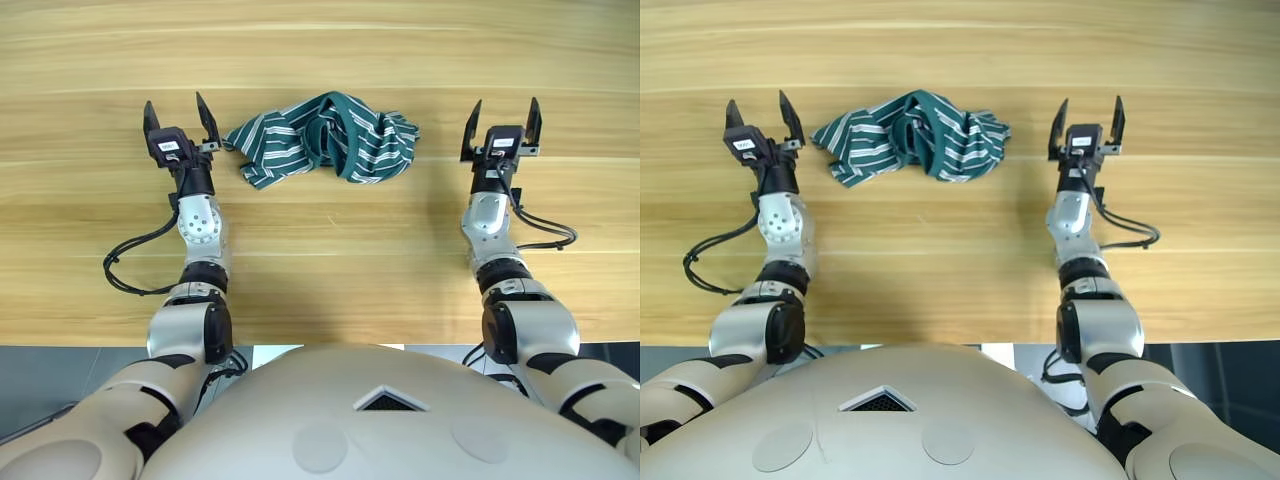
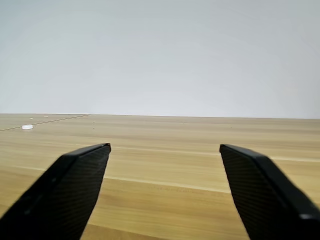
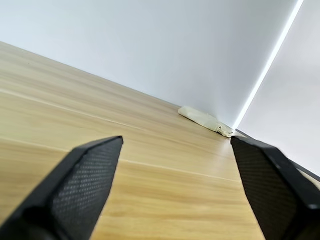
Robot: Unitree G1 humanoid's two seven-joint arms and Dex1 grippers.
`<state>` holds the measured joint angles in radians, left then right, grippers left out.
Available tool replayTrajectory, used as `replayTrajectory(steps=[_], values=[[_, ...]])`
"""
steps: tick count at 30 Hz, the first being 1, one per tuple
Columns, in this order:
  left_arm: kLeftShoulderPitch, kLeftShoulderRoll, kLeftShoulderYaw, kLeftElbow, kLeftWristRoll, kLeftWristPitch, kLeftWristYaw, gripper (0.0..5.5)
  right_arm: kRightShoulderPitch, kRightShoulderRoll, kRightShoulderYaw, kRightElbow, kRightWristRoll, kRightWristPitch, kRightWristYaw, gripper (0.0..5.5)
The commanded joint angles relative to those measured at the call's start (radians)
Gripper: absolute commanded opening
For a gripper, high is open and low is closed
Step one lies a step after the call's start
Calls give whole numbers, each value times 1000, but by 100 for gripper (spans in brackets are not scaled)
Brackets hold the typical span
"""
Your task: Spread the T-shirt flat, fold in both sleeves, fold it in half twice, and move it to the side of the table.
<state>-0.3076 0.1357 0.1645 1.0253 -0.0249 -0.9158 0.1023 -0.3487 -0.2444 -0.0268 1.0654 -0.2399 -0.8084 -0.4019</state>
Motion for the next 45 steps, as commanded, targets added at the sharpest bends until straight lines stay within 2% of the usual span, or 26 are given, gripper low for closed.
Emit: replayTrajectory(steps=[1,3,6,18,21,23,25,28,30,32,35,42,45], values=[[58,-18,-7,58,15,-11,-12,404,-8,7,6,16,-9,-3,-15,398],[60,-18,-6,57,15,-13,-13,404,-11,10,7,20,-13,-1,-15,398],[62,-17,-6,61,18,-14,-11,404,-12,9,8,21,-19,-7,-15,340],[74,-26,-7,51,6,-28,-35,404,0,2,15,5,-32,-16,-44,340],[139,-30,-39,-82,-107,-68,-246,404,48,-46,99,-142,-202,-21,-117,340],[235,8,-126,-299,-268,-35,-499,404,97,-77,159,-258,-220,-53,19,340],[307,72,-200,-497,-374,23,-665,404,175,-144,228,-393,-186,-76,206,340],[384,168,-274,-694,-412,82,-816,404,291,-283,229,-613,-112,-48,386,340],[412,225,-301,-751,-336,92,-866,404,377,-377,215,-768,-60,-8,507,340],[410,266,-305,-733,-185,91,-849,404,429,-434,220,-863,-77,50,593,340],[408,308,-296,-711,69,92,-761,404,457,-451,244,-922,-136,133,664,340],[361,353,-272,-703,472,177,-472,404,344,-433,274,-855,-355,261,628,340],[310,346,-289,-647,537,189,-375,404,270,-395,322,-778,-423,261,590,340]])
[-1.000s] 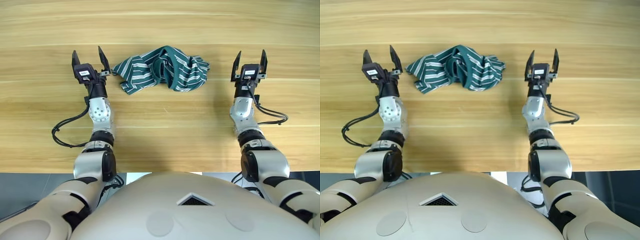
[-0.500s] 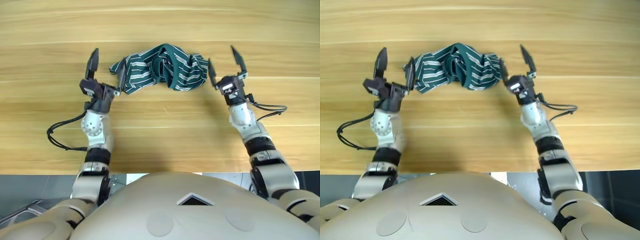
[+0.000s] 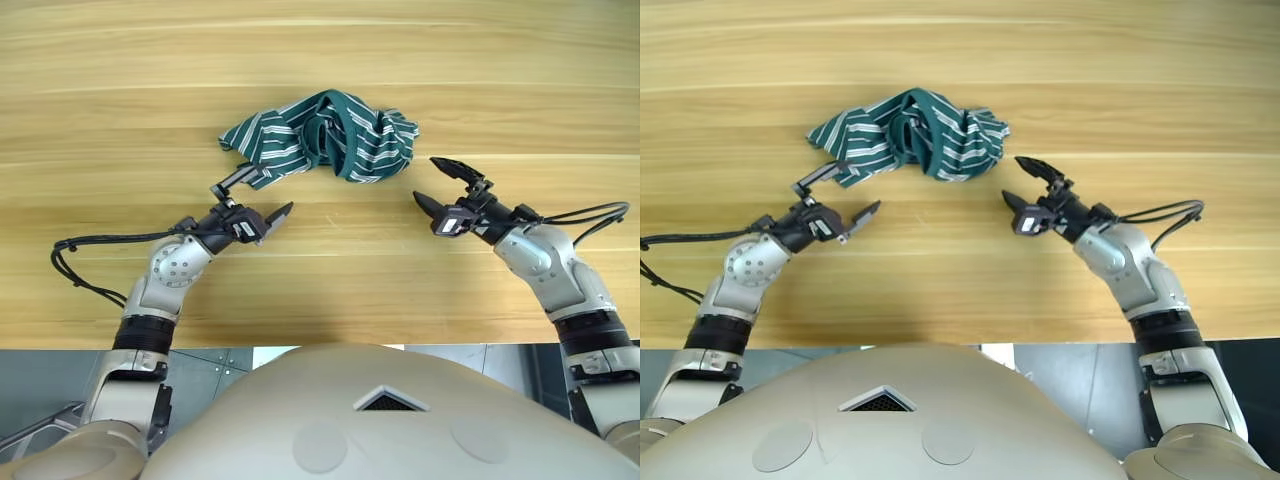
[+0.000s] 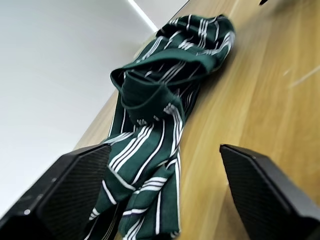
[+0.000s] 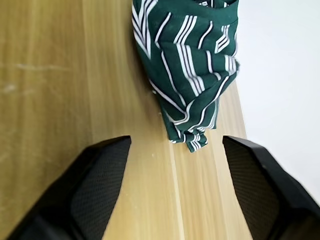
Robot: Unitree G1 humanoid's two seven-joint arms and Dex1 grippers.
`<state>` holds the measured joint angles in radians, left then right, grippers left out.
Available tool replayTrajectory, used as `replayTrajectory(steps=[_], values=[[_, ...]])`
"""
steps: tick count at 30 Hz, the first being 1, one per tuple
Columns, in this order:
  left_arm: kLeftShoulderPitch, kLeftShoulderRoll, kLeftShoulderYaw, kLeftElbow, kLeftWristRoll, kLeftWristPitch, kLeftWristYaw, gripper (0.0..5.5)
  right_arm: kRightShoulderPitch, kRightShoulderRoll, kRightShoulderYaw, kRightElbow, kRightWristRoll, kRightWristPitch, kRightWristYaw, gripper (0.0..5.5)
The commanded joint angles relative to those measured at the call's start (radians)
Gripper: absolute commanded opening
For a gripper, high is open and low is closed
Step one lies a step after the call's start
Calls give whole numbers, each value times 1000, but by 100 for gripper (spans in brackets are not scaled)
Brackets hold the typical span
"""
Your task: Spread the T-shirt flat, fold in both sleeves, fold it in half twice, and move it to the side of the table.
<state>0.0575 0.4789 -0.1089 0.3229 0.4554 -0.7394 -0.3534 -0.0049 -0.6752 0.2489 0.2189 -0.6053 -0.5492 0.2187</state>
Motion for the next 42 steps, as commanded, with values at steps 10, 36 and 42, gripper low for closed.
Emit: replayTrajectory(steps=[10,36,42], values=[[-79,10,-77,125,32,-44,144,404,-136,127,184,196,-129,-30,-142,340],[-111,40,-108,208,24,-66,222,404,-120,115,146,253,-95,14,-261,96],[-104,48,-106,186,34,-52,235,404,-129,126,156,258,-90,-6,-274,12]])
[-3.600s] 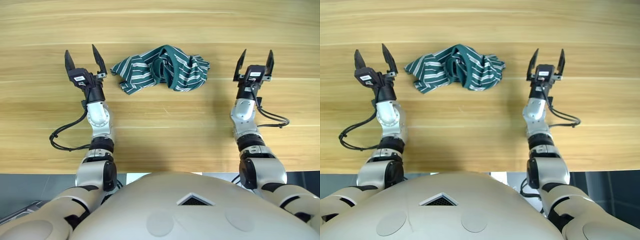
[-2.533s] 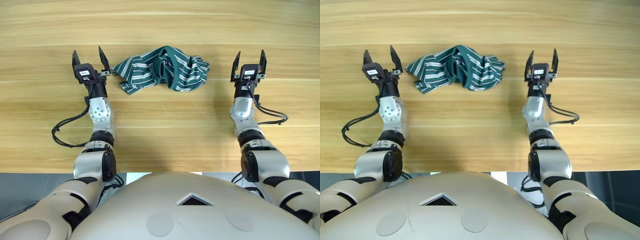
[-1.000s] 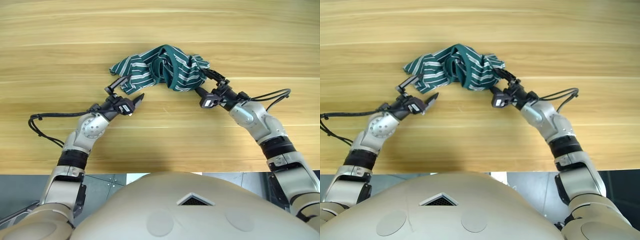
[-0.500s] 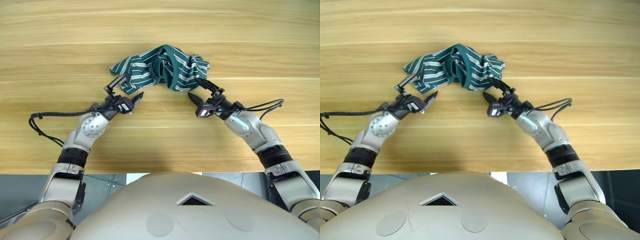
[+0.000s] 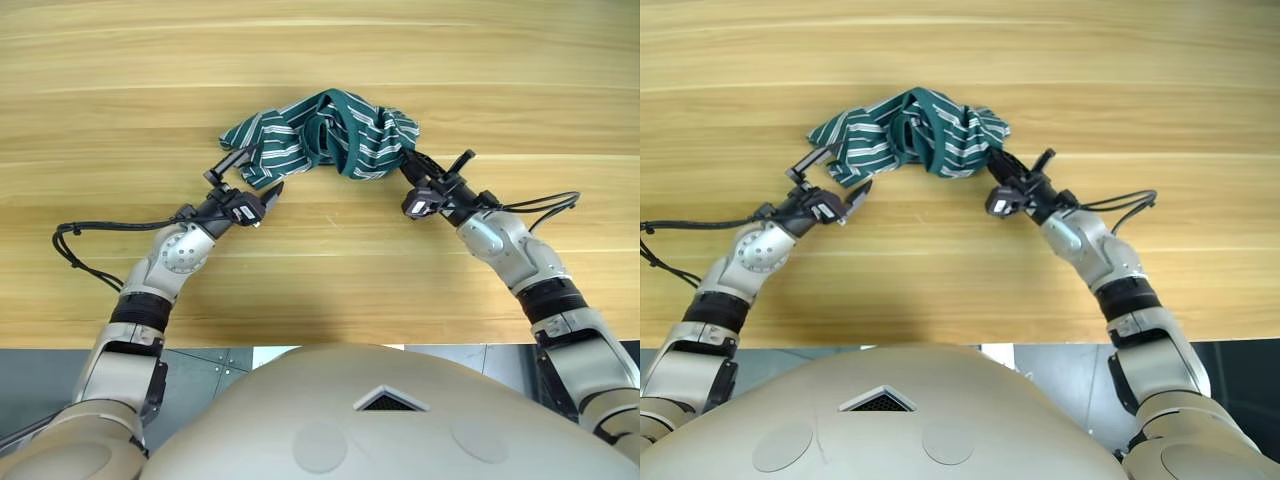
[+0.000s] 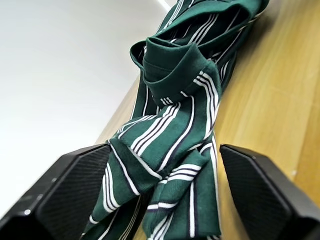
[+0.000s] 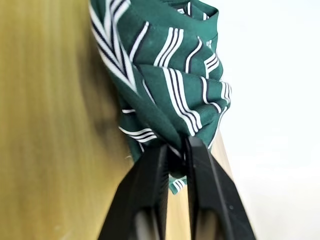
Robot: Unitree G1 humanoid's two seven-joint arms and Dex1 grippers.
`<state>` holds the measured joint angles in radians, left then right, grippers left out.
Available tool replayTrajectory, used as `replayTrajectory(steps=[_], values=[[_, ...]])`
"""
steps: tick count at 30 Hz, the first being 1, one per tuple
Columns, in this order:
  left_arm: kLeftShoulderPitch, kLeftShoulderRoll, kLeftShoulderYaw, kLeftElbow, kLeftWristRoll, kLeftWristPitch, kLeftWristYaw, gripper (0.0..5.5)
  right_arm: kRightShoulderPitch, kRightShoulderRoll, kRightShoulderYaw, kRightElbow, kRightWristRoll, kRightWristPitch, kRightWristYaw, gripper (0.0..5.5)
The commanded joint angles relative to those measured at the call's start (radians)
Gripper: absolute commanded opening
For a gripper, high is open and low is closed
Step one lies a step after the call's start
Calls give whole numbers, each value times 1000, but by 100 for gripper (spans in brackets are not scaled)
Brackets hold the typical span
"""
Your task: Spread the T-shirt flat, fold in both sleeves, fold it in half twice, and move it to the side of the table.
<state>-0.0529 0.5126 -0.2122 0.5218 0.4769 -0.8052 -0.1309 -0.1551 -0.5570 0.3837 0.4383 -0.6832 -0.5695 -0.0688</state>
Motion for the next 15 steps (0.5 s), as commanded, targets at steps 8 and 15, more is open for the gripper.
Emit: replayTrajectory(steps=[8,15], values=[[-14,-1,-20,12,14,4,29,404,18,50,-51,-73,192,-120,26,3],[-39,-28,-64,58,30,-1,40,404,-19,92,-168,-50,394,-154,50,3]])
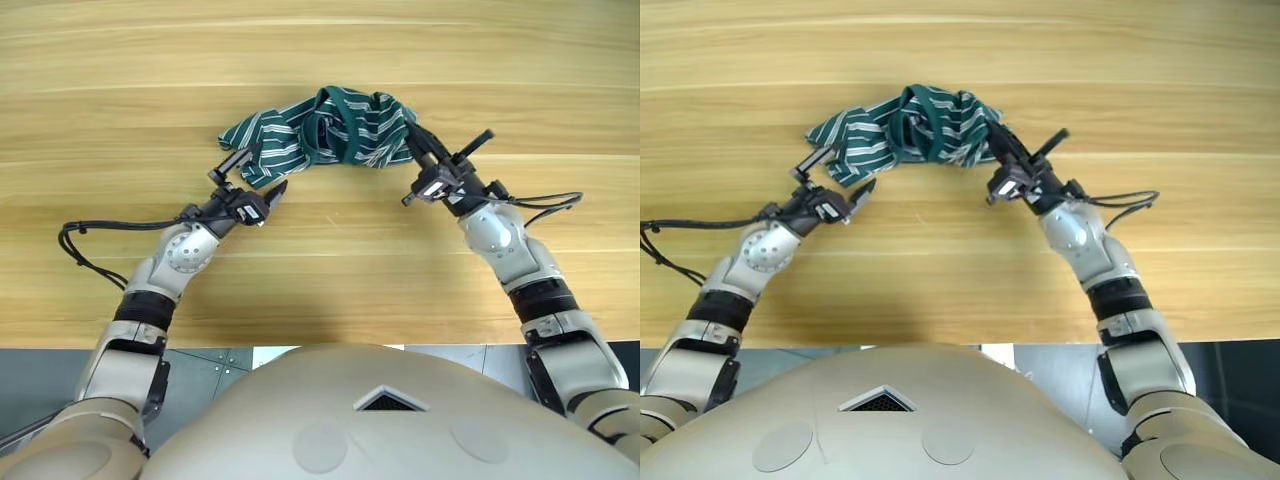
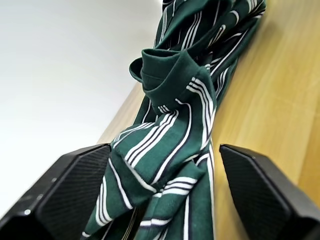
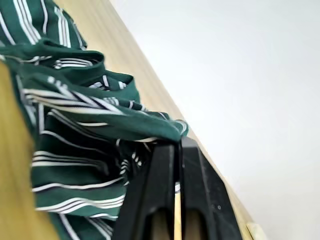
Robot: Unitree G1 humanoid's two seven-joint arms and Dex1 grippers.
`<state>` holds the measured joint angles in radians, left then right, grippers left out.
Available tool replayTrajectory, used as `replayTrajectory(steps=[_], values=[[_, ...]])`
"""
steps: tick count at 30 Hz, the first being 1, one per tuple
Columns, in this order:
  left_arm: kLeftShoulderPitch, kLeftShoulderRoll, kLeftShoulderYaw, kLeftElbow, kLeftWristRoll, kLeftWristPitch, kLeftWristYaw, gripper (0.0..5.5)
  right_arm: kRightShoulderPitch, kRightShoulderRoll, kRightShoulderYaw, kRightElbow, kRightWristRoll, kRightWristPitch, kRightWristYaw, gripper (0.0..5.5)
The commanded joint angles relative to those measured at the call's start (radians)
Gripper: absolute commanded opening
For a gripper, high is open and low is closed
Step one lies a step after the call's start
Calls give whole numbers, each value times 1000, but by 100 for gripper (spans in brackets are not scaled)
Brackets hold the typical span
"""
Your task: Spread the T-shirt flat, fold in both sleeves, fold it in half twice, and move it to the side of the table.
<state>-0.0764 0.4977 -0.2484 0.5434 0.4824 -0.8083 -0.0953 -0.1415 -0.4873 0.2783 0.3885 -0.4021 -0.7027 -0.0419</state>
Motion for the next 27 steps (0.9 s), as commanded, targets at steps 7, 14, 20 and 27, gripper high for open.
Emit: replayTrajectory(steps=[7,14,20,27], values=[[-48,-12,-75,75,95,44,41,404,-33,48,-114,-14,186,-33,70,3],[23,115,-68,-124,227,187,39,404,-46,73,-145,-23,231,-31,112,3],[87,233,-49,-344,133,174,-97,404,-72,106,-153,2,226,-34,118,3],[79,250,-44,-368,92,184,-167,404,-112,134,-195,-17,297,-29,143,3]])
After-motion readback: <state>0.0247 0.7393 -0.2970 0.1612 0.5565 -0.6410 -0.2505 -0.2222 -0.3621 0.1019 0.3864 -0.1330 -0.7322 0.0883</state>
